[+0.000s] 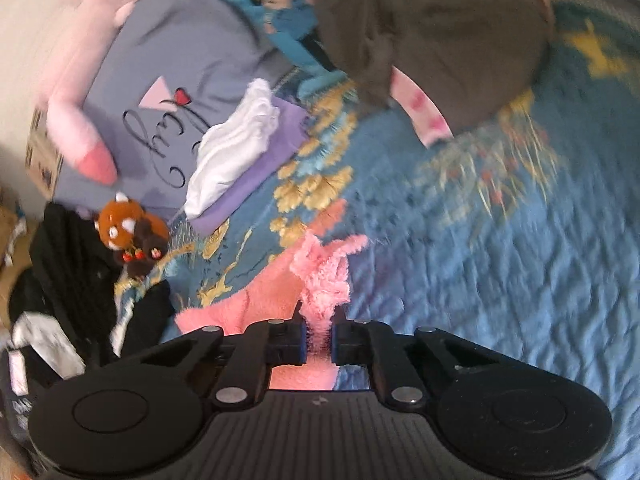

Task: Fold clothes
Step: 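Grasp the folded pink fleece with the left tool while the right tool grasps it, then carry the fleece with both tools onto the white and lavender clothes stack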

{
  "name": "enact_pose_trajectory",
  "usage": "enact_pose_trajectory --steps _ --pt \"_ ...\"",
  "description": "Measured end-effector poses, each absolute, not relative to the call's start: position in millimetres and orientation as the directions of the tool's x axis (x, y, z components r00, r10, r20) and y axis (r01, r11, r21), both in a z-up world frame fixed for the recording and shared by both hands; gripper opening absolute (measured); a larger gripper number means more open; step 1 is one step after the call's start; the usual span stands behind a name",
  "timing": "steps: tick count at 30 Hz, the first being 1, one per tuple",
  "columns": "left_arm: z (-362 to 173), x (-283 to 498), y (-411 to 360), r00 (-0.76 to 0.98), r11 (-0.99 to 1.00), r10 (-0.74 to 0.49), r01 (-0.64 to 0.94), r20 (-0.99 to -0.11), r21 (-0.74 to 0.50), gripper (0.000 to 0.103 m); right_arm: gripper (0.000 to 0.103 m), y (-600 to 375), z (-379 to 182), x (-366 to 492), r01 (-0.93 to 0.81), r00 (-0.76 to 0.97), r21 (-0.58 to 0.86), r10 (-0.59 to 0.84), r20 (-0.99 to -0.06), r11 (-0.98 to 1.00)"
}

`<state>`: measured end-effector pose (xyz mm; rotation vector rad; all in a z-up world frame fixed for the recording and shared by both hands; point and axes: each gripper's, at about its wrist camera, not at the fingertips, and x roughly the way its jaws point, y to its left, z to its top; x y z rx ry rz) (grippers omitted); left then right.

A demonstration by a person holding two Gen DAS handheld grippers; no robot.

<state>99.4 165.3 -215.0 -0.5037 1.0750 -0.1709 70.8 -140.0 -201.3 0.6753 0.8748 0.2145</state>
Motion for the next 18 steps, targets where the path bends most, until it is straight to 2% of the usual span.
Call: enact_pose_trajectory --steps 5,10,14,18 --pt "-189 115 168 0.446 0.894 -0.361 -0.083 -0.819 -0.44 0.019 0.01 -139 -183 84 0.113 0.623 0.638 0.446 -0.643 0.762" --pt "-143 158 182 0.488 0.902 -0.358 -0.041 -0.796 -0.431 0.019 0.01 -126 -140 124 0.055 0.663 0.651 0.46 -0.591 0.757" --pt "-81 218 208 0.57 0.909 -0.34 -0.005 -0.748 -0.417 0.019 0.01 -103 -83 187 -0.045 0.731 0.663 0.477 -0.488 0.748" --pt "-4 286 234 0.681 0.92 -0.328 0.075 -0.654 -0.384 0.021 0.01 -78 -29 248 -0.151 0.808 0.641 0.467 -0.358 0.752"
